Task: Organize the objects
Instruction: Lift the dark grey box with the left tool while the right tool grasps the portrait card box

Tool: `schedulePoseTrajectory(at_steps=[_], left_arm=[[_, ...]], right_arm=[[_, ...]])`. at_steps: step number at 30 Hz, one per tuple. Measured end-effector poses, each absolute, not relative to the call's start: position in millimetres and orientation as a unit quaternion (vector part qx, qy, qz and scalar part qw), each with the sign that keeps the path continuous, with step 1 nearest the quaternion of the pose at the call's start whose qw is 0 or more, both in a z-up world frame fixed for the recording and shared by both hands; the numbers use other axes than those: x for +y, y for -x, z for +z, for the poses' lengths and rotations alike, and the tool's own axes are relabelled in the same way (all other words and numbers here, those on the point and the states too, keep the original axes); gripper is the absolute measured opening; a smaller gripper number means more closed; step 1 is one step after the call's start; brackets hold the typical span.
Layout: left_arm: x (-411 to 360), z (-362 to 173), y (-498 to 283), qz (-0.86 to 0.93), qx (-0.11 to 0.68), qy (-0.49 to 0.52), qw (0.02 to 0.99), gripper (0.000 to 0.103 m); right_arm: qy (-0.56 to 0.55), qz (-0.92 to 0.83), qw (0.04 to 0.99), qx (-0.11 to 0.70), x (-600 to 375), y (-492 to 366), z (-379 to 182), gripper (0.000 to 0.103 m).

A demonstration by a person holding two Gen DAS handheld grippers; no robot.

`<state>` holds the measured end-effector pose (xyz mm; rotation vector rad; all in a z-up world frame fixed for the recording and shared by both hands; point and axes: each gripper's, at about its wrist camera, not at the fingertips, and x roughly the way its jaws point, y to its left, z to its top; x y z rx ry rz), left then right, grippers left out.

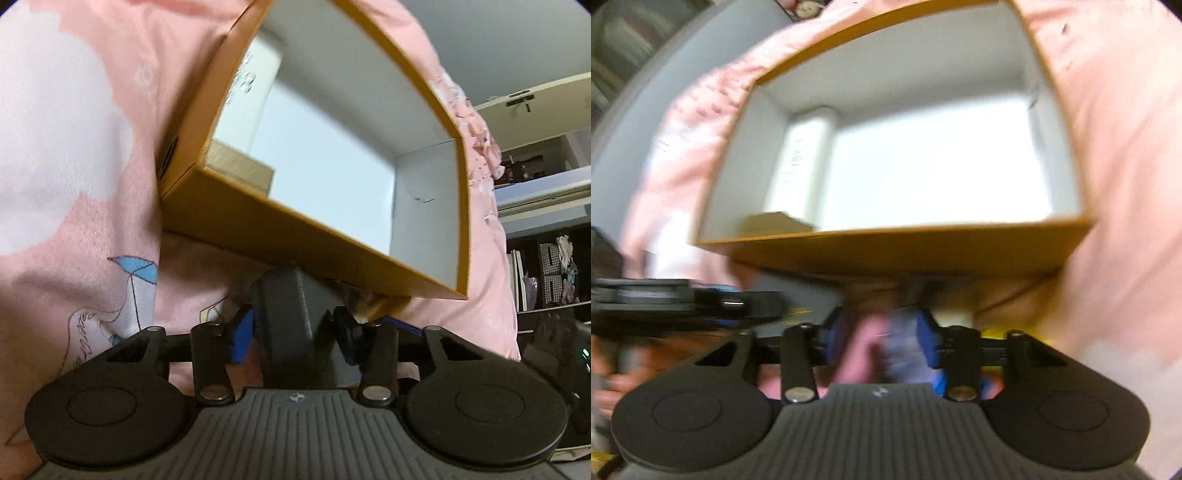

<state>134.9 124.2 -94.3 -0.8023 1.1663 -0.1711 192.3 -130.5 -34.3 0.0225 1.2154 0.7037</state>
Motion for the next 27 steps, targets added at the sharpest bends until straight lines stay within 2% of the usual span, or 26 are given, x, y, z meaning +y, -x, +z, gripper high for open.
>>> schedulePoseTrajectory(at_steps=[5,8,16,27], left_arm=[[125,-79,-126,-0.090,0.512,0.354,0.778,0.046],[121,-76,-122,-0.097,0.500,0.353,0.785,0.046],[124,-50,-115,-0.117,0.467,0.339,0.808,0.044],[121,9,-137,-0.142,0.408,0.286,0.855,0.044]], right_arm=[[0.062,0.296,0.752,0.586,-112,-202,-49,0.065],[0.080,0.290,0.741,0.600,-102,-207,-56,0.068],[0.080,0.284,0.733,0.613,-99,-207,-59,0.061],[0.074,0.339,0.769,0.537,-126,-168,26,0.060]])
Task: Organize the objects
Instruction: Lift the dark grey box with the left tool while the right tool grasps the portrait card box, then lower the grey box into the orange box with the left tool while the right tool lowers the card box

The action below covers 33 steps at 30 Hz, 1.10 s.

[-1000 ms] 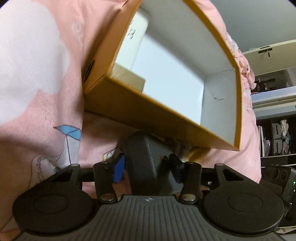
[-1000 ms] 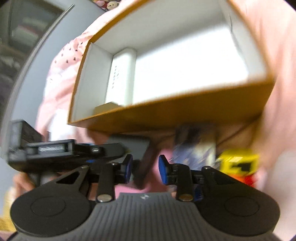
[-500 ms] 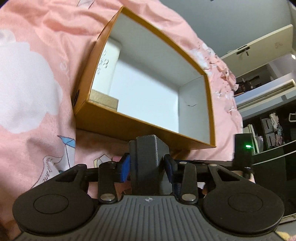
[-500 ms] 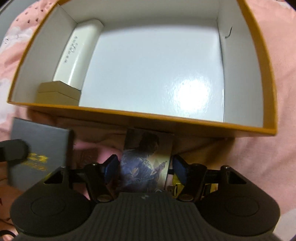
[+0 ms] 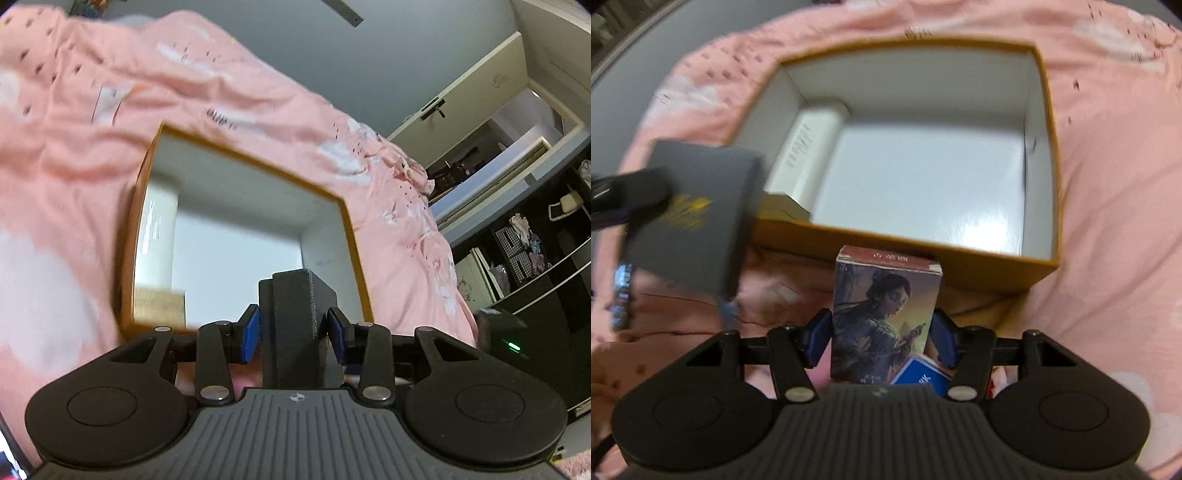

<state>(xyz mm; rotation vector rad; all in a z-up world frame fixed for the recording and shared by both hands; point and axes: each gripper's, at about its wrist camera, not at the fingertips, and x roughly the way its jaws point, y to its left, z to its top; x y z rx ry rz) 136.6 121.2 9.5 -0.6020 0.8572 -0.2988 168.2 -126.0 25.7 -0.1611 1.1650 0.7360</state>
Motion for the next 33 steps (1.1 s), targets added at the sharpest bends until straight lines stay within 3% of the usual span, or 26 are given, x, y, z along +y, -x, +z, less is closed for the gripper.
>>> schedulePoseTrajectory(at_steps=[6,11,21,33], left_arm=[[120,18,-163,-0.139,0.400,0.263,0.867,0.044],[115,-6,-191,-0.130,0.422,0.260,0.858,0.044],[95,-67,-227,-0.108,0.510,0.222,0.824,0.044],[81,-81,-229,-0.080,0.564,0.135,0.811,0.047]], right_arm=[[0.063,0.366,0.798,0.474,-130,-172,80,0.060],[0.058,0.361,0.814,0.452,-133,-203,99,0.060],[0.085,0.313,0.762,0.561,-82,-285,9,0.060],[0.090,0.302,0.706,0.635,-63,-303,-42,0.060]])
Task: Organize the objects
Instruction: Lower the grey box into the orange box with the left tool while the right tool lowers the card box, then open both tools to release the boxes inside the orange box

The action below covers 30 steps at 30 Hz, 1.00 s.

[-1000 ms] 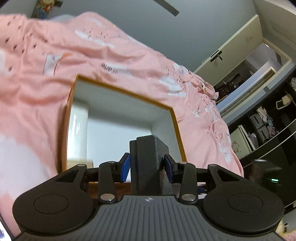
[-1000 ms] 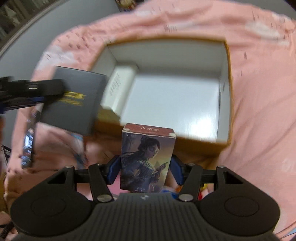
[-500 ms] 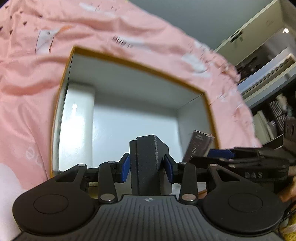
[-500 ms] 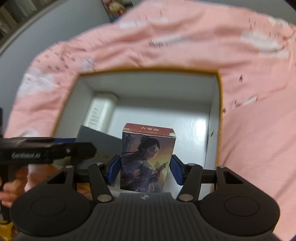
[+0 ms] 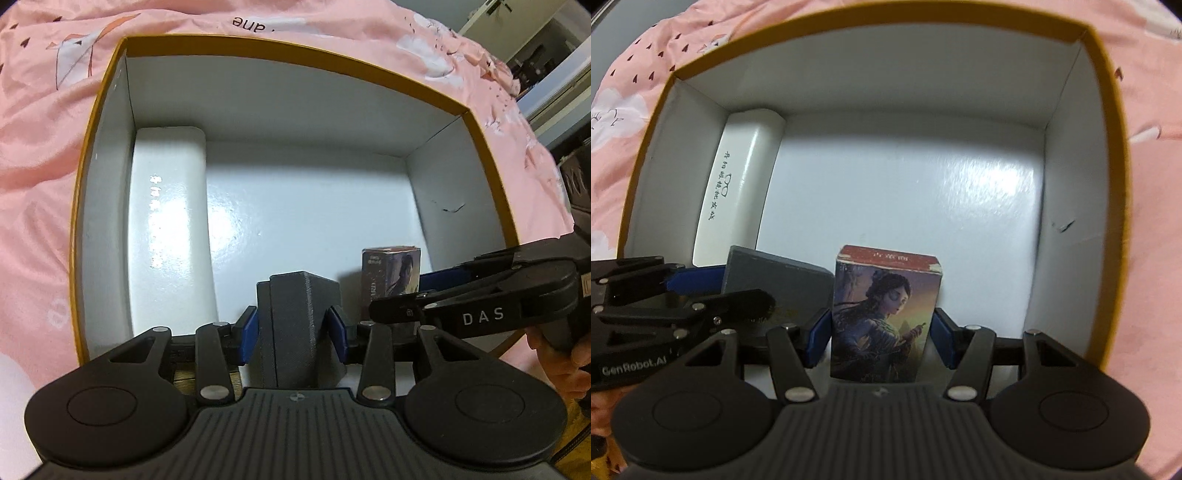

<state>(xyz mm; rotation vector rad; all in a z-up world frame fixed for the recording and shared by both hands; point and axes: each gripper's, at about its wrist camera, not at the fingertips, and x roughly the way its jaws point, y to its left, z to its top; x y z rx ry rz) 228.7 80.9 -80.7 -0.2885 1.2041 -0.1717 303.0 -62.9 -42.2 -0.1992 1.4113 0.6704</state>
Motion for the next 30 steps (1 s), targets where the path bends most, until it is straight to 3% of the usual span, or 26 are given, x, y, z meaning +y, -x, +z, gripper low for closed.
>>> schedulePoseTrajectory(at_steps=[6,8,16,22,30], left_arm=[[81,-74,-219,-0.069,0.560,0.103,0.819,0.050],[83,-70,-218,-0.060,0.556,0.090,0.824,0.056],[90,-52,-212,-0.062,0.540,0.090,0.835,0.057],[83,-50,-213,-0.058,0.538,0.079,0.837,0.057],[77,-47,-211,-0.056,0.533,0.078,0.841,0.057]], right_arm=[[0.072,0.295,0.694,0.653,-62,-306,-51,0.060],[0.062,0.294,0.690,0.658,-62,-308,-53,0.060],[0.031,0.298,0.683,0.667,-69,-309,-55,0.059],[0.017,0.306,0.676,0.670,-69,-304,-55,0.035],[0.022,0.307,0.694,0.651,-75,-293,-43,0.030]])
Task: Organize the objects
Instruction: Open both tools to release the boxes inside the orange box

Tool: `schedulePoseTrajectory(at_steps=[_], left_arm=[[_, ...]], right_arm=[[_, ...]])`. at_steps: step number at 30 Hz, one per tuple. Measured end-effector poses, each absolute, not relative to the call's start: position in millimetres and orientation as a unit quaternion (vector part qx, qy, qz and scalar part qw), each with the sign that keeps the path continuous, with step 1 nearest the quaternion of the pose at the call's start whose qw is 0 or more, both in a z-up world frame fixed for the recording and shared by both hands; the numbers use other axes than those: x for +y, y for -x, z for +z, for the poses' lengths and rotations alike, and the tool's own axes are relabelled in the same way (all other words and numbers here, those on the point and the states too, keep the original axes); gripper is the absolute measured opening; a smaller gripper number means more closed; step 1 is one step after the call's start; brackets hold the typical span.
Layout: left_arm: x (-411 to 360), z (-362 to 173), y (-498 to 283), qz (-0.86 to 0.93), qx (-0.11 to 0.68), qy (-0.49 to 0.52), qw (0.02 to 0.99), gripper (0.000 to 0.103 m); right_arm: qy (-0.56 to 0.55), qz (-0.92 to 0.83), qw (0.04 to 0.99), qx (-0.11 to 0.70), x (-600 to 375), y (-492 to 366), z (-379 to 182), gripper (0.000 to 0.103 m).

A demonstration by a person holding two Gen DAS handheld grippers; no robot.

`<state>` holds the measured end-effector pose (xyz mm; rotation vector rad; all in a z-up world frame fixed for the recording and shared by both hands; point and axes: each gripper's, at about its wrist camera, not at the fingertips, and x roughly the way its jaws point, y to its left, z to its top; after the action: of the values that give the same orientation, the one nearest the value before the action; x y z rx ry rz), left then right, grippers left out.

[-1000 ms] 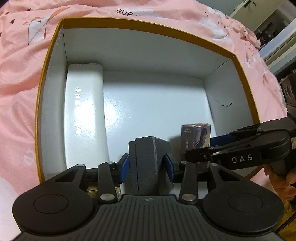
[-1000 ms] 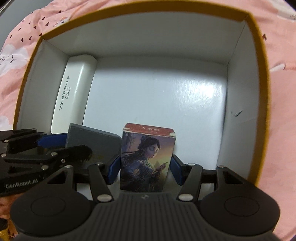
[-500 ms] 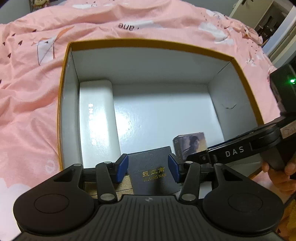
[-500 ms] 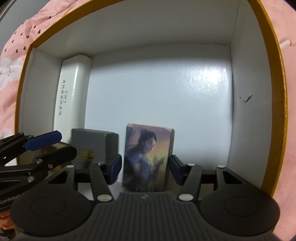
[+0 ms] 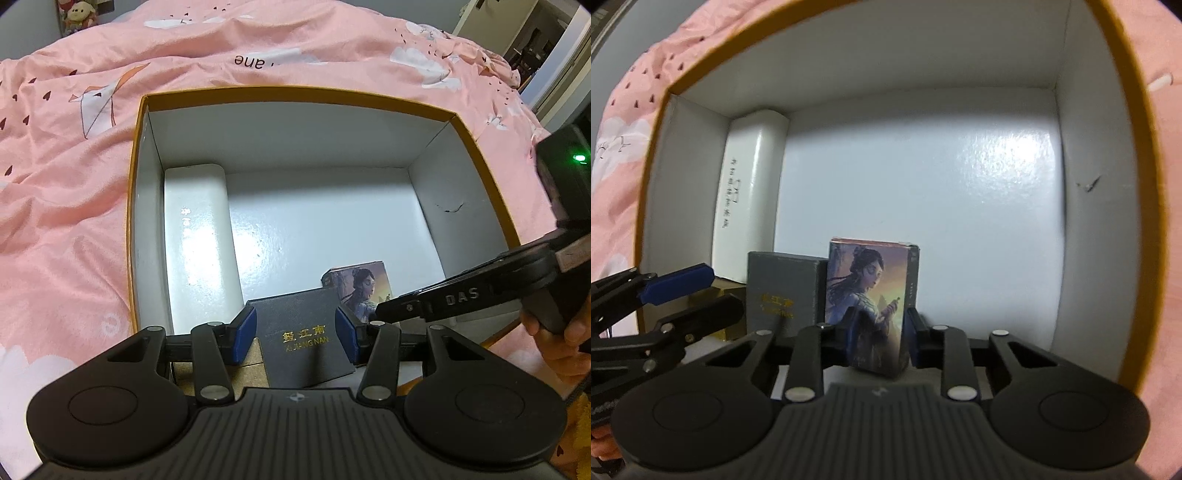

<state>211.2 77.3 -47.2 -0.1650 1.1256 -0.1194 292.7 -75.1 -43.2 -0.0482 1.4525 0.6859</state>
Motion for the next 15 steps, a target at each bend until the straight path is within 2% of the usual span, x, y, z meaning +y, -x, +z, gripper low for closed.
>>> schedulePoseTrajectory(at_steps=[9,15], left_arm=[[71,-5,-161,-0.111,0.486,0.085,0.863,0.057],[68,-9,-117,-0.137,0.512,0.100,0.842,0.057]], right_arm=[[0.046,0.374,0.758,0.532,-96,-226,33,0.030],[0.054,0.417,0.748,0.514,-110,-172,32,0.031]])
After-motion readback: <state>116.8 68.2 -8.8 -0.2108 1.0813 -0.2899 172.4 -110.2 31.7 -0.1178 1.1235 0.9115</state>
